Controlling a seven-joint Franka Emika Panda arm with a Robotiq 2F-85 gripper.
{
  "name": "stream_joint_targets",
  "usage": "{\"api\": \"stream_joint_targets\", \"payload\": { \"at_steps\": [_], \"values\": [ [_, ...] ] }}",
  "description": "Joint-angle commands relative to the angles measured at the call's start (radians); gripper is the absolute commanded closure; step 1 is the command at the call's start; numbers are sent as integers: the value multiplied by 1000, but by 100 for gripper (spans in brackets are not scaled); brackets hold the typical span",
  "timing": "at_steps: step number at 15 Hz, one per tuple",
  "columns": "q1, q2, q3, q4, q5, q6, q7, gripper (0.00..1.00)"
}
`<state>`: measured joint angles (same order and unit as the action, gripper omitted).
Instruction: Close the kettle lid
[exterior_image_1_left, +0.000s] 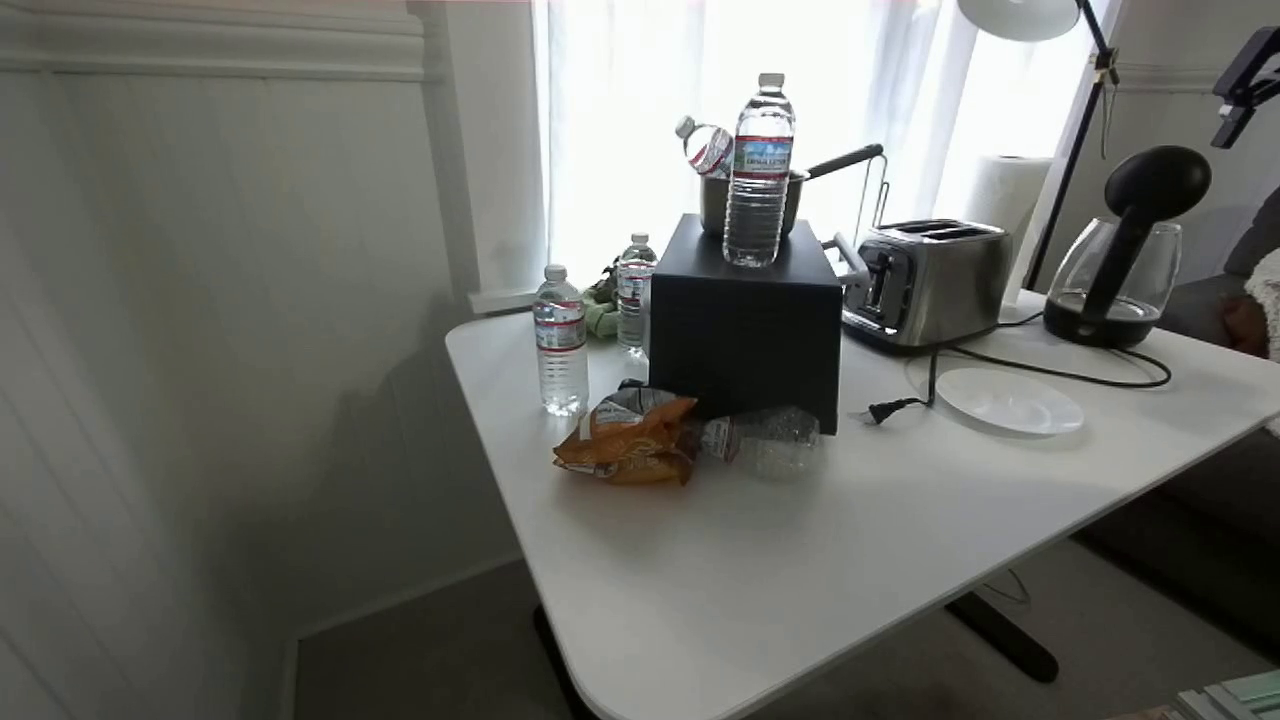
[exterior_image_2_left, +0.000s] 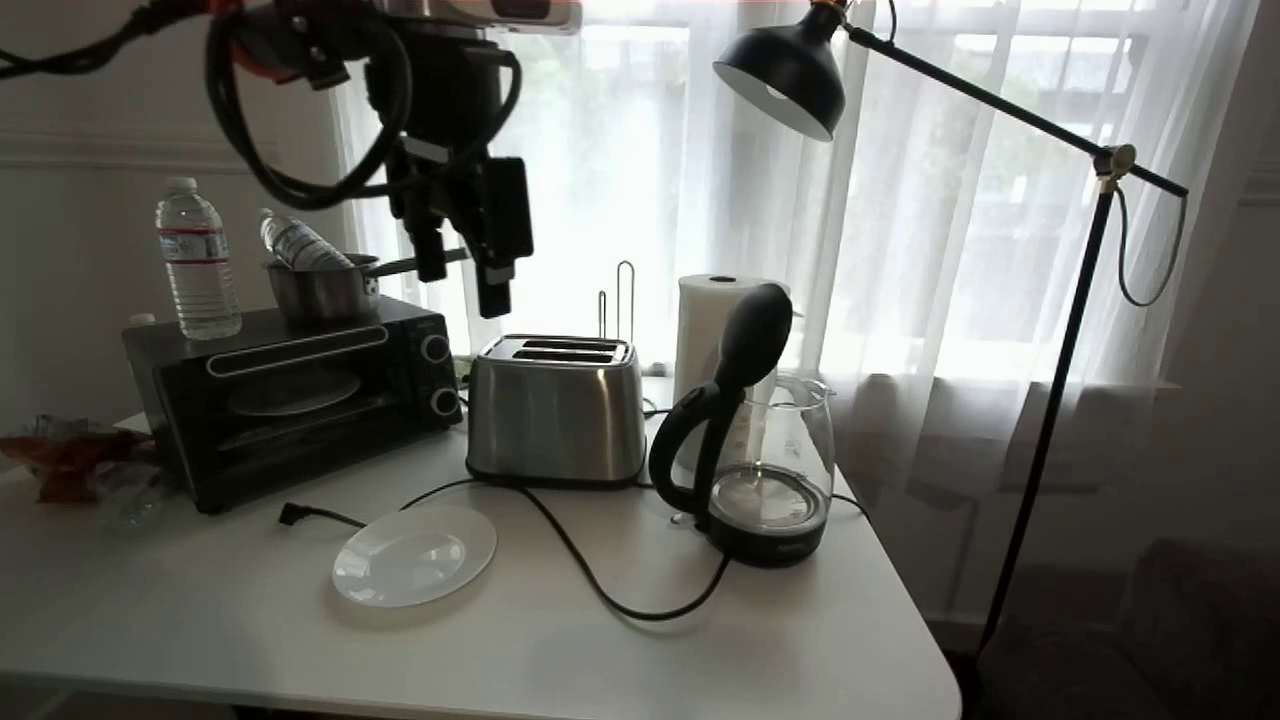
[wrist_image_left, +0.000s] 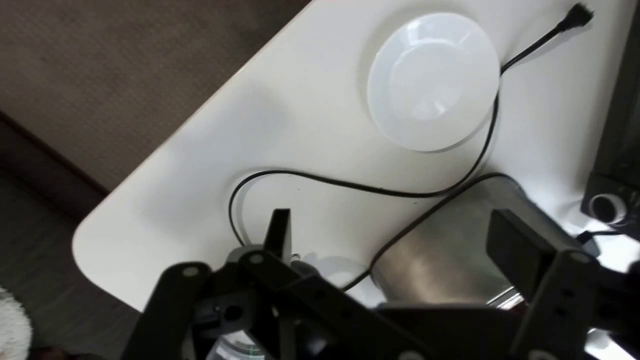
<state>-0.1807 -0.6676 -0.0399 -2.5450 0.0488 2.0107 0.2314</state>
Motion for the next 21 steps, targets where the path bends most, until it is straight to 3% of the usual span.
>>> {"api": "stream_joint_targets", "payload": {
  "at_steps": [1,11,15,21],
  "values": [
    [-66,114,14,81,-91,49,78,0],
    [-127,362,49,196,-316,379,316,0],
    [-137,449,58,258,-413,418,492,0],
    [-103,560,20,352,-527,427,683,0]
  ]
}}
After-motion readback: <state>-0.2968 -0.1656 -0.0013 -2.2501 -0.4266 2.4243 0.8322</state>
